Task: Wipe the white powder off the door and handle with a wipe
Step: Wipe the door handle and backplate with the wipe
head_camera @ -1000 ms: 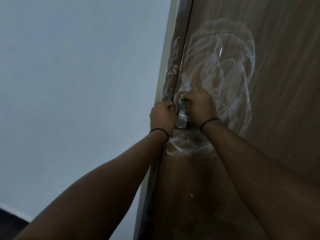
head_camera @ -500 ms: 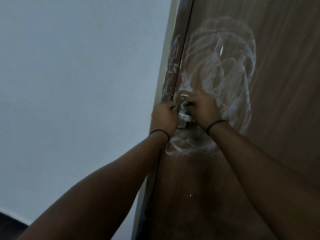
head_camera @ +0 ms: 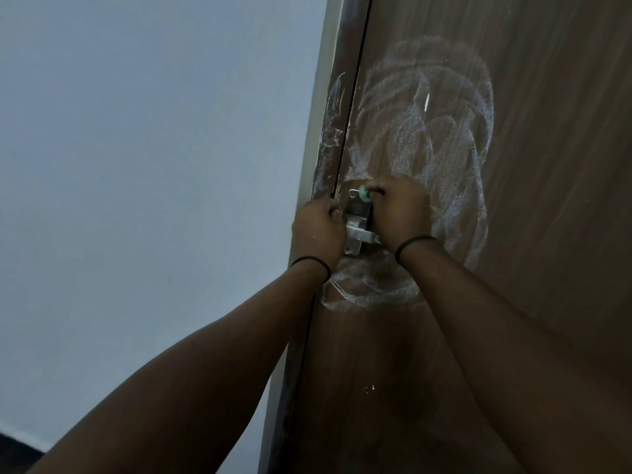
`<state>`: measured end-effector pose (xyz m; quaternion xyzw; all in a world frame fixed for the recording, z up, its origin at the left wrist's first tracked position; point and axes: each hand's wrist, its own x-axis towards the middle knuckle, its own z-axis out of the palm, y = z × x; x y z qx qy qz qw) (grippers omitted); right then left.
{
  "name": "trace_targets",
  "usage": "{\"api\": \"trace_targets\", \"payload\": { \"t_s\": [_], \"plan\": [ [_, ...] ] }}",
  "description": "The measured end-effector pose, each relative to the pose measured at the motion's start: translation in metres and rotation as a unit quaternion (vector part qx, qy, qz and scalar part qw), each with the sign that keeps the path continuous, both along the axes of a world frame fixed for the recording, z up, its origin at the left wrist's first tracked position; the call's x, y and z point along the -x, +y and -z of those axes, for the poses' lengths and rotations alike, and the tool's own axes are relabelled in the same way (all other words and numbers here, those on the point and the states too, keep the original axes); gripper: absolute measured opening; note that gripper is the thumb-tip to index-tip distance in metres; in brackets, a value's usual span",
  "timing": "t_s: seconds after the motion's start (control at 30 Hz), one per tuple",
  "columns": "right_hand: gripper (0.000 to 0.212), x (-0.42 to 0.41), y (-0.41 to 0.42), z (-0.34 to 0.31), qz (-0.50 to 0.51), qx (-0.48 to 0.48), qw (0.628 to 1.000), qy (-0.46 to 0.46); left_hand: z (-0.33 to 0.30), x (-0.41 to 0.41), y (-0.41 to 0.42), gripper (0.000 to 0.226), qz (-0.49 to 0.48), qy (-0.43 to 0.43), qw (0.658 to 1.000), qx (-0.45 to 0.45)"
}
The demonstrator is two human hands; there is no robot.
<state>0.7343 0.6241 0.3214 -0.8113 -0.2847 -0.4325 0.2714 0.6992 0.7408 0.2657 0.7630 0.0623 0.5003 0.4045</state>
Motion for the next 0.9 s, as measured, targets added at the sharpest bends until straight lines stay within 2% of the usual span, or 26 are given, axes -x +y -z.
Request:
{"api": "trace_targets", "payload": {
  "t_s": [0.1,0.2,0.27,0.33,0.5,0.63,0.77,0.83,0.9],
  "plan": [
    [0.011,0.002,-0.009,0.012,-0.017,-0.049,0.995,0.082,-0.004,-0.001,0.002,0.020,0.007,0.006,1.000,-0.012],
    [0.020,-0.002,-0.010,0.012,-0.016,-0.081,0.983,0.161,-0.006,-0.002,-0.002,0.019,0.025,0.007,1.000,-0.011],
    [0.021,-0.002,-0.006,0.007,-0.025,-0.141,0.977,0.158,-0.007,-0.002,-0.005,0.022,0.025,0.004,1.000,-0.010],
    [0.013,-0.001,0.000,0.004,-0.018,-0.182,0.973,0.139,-0.007,-0.001,-0.006,0.023,0.027,0.003,1.000,-0.014],
    [0.023,-0.004,-0.007,0.017,0.006,-0.119,0.969,0.217,-0.009,0.003,-0.008,0.024,0.032,0.008,0.999,-0.008],
    [0.018,-0.001,0.001,0.008,-0.013,-0.204,0.968,0.147,-0.012,0.000,-0.007,0.025,0.035,0.016,0.999,0.011],
    [0.017,-0.005,0.003,0.000,0.021,-0.080,0.994,0.073,-0.011,-0.001,-0.003,0.025,0.039,0.023,0.999,0.009],
    [0.021,-0.007,0.003,-0.008,0.022,0.023,0.999,0.011,-0.009,-0.002,-0.001,0.026,0.033,0.018,0.999,0.024],
    [0.019,-0.008,0.010,-0.016,0.009,0.156,0.987,-0.036,-0.008,-0.004,-0.001,0.027,0.028,0.006,0.999,0.040]
  ]
}}
